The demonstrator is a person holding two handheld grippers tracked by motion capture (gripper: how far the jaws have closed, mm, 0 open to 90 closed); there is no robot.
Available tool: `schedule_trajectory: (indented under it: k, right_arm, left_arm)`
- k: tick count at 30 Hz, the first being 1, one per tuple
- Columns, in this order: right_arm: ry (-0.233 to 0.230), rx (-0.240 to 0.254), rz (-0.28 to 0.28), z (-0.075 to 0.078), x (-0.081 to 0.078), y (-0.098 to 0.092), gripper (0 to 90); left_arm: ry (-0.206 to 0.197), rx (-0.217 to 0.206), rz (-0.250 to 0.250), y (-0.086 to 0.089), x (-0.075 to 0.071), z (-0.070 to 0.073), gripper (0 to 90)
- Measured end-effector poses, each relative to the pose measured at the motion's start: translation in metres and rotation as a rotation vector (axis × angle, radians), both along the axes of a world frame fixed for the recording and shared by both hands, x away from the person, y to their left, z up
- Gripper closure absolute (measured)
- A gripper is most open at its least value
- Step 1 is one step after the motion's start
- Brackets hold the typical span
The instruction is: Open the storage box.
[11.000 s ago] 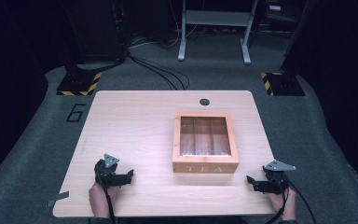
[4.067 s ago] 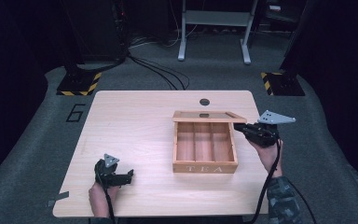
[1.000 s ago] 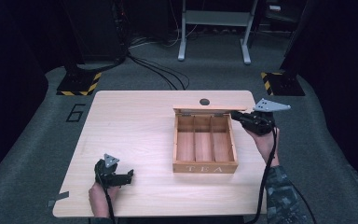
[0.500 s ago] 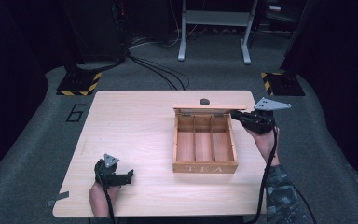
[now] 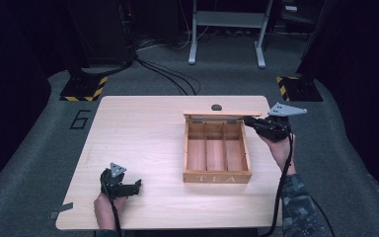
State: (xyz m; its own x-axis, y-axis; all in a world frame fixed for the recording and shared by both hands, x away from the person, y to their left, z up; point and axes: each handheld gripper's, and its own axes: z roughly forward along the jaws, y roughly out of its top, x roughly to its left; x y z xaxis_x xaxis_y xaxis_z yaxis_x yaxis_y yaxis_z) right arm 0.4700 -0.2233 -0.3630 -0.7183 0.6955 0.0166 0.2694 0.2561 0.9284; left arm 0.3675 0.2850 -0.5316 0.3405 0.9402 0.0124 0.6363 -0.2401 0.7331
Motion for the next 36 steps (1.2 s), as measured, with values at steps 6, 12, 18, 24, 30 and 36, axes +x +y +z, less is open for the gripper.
schedule_trajectory:
  k: [6, 12, 18, 24, 30, 36]
  right_arm:
    - [0.003, -0.001, -0.001, 0.0, -0.0015, -0.0003, 86.8]
    - [0.0, 0.006, -0.001, 0.0003, -0.0016, -0.0015, 86.8]
    - [0.003, 0.004, -0.003, 0.0012, -0.0011, -0.0012, 86.9]
    - [-0.003, -0.006, 0.0, 0.0021, -0.0003, -0.001, 86.8]
    - [0.0, -0.008, -0.001, 0.0023, -0.0006, -0.0008, 86.8]
    - [-0.002, -0.011, 0.0, 0.0018, -0.001, -0.001, 86.9]
  left_arm:
    - [0.0, 0.0, 0.0, 0.0, 0.0, 0.0, 4.7]
    - [0.0, 0.0, 0.0, 0.0, 0.0, 0.0, 4.7]
    - [0.0, 0.0, 0.0, 0.0001, 0.0, 0.0, 4.7]
    - [0.0, 0.0, 0.0, 0.0001, 0.0, 0.0, 4.7]
    - [0.0, -0.001, 0.0, 0.0001, 0.0001, 0.0, 4.7]
    - [0.0, -0.001, 0.0, 0.0001, 0.0001, 0.0, 4.7]
